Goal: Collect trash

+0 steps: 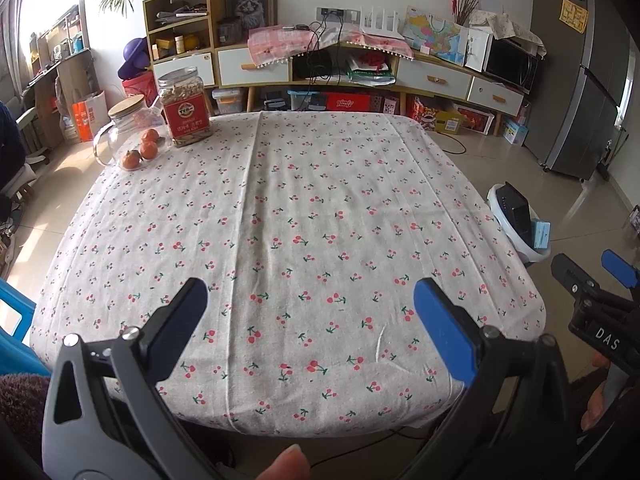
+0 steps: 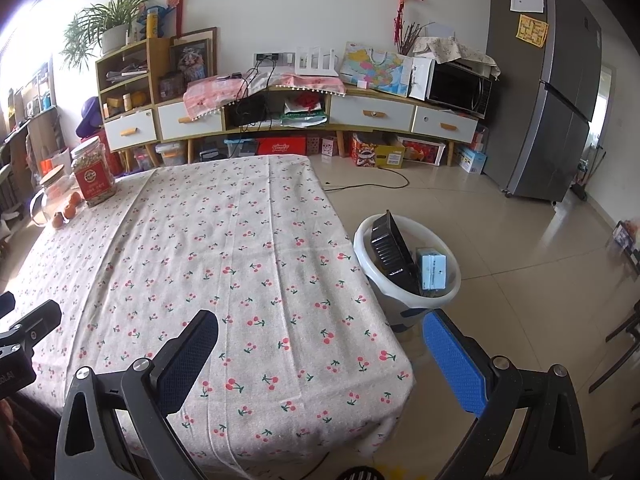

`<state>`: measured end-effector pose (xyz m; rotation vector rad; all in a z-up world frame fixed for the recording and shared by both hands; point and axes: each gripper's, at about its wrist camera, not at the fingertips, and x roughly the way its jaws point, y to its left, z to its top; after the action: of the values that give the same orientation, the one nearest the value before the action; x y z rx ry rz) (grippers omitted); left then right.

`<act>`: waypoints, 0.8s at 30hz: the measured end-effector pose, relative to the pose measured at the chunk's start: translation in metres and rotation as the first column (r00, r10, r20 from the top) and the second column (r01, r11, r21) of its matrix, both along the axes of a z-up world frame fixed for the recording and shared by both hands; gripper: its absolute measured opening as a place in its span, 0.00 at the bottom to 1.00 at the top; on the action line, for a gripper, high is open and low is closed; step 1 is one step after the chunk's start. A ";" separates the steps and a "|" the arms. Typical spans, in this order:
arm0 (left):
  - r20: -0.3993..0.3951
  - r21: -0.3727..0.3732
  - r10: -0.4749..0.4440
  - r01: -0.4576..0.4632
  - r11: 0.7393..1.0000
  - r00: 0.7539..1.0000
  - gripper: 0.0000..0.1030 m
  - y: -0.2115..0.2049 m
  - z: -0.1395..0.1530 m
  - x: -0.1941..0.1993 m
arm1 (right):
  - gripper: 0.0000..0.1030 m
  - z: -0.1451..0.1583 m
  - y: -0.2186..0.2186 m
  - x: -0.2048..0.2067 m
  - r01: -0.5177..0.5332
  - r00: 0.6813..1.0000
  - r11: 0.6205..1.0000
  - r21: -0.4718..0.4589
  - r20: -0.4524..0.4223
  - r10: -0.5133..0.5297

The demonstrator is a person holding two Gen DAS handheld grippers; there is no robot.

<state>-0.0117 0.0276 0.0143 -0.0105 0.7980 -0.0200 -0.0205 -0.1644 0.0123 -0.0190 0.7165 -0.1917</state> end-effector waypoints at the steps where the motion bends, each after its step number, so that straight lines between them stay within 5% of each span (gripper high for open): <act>1: 0.000 0.000 0.000 0.000 1.000 1.000 1.00 0.000 0.000 0.000 | 1.00 0.000 0.000 0.000 0.001 1.000 1.000 0.001 0.000 -0.001; 24: -0.001 0.000 -0.002 0.002 1.000 1.000 1.00 -0.002 0.001 -0.001 | 1.00 -0.001 -0.002 0.000 0.003 1.000 1.000 -0.002 0.001 -0.003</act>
<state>-0.0132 0.0260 0.0156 -0.0101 0.7994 -0.0219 -0.0210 -0.1665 0.0110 -0.0198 0.7158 -0.1953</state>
